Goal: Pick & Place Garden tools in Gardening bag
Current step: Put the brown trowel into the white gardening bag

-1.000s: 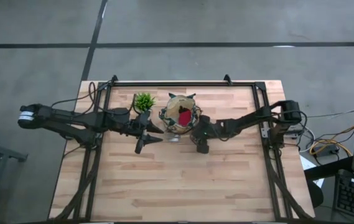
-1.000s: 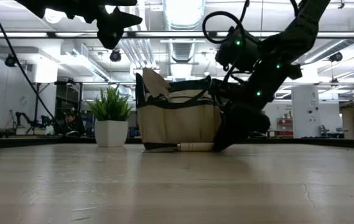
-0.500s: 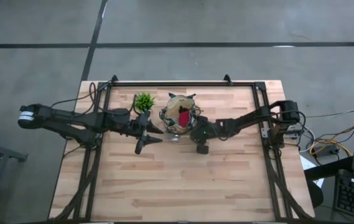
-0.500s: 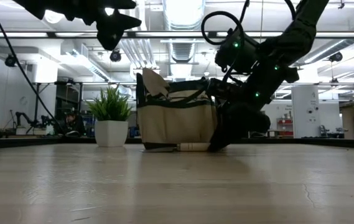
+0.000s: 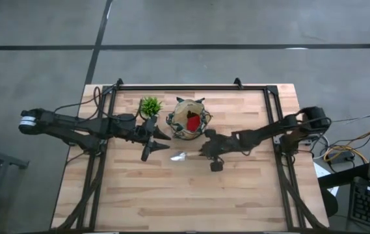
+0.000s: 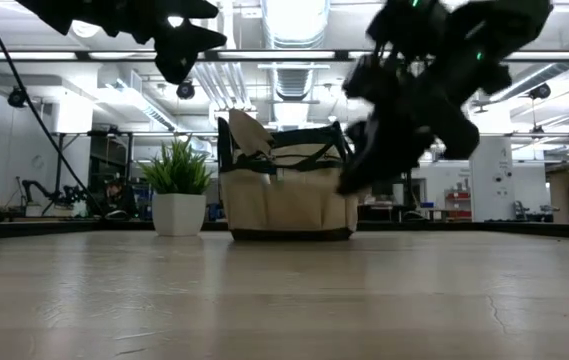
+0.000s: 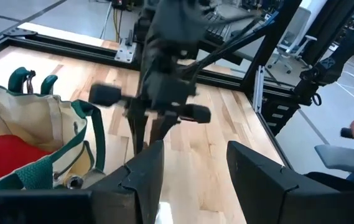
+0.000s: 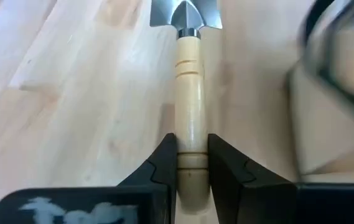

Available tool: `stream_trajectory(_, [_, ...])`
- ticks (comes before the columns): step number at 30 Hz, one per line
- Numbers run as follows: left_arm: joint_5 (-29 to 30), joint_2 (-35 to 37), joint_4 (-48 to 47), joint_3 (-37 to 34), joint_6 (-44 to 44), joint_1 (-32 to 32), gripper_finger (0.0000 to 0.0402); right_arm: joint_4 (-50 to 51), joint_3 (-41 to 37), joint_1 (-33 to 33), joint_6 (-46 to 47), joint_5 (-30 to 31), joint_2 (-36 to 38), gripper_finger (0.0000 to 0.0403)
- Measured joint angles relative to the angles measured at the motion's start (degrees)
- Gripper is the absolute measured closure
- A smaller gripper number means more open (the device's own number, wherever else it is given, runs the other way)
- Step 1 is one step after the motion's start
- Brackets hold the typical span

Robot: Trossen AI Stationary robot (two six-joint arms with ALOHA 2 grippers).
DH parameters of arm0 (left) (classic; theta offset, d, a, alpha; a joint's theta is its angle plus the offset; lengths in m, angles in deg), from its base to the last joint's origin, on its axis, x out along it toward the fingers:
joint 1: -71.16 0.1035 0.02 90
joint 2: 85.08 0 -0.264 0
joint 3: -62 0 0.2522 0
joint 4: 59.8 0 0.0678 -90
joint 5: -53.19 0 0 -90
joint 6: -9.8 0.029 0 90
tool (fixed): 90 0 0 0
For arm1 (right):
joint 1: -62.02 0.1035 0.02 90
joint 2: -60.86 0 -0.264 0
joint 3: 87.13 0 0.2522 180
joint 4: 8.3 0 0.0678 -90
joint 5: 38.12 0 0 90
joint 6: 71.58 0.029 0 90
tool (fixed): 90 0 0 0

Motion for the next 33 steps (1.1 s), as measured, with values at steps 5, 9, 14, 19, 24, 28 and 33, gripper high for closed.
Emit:
stream_trajectory(5, [-0.02, 0.0, 0.14, -0.08, -1.77, 0.0, 0.0222, 0.32, 0.12, 6.8, -4.69, 12.97, 6.18, 0.0351])
stream_trajectory(9, [-0.02, 0.0, 1.17, -0.13, -4.02, 0.0, 0.0222, 0.25, 0.39, 12.6, -12.69, 28.37, 9.63, 0.0351])
stream_trajectory(14, [-0.02, 0.0, 5.47, -0.13, -5.36, -0.01, 0.0222, -0.76, 0.41, 17.81, -17.7, 46.18, 12.41, 0.0351])
stream_trajectory(19, [0.45, -0.09, 7.3, -0.13, -5.92, -0.02, 0.0222, -0.75, 0.41, 18.9, -20.32, 56.12, 13.25, 0.0351])
stream_trajectory(24, [5.54, -0.31, 8.02, -0.8, -5.78, -0.04, 0.0222, -5.51, 0.41, 18.68, -23.71, 57.38, 12.33, 0.0351])
stream_trajectory(28, [8.78, -0.56, 9.33, -1.69, -6.07, -0.04, 0.0222, -10.45, 0.44, 18.66, -27.96, 57.27, 12.13, 0.0351])
stream_trajectory(33, [9.03, -0.57, 10.88, -1.84, -6.14, -0.02, 0.0222, -12.78, 0.45, 18.55, -30.44, 57.14, 12.13, 0.0351])
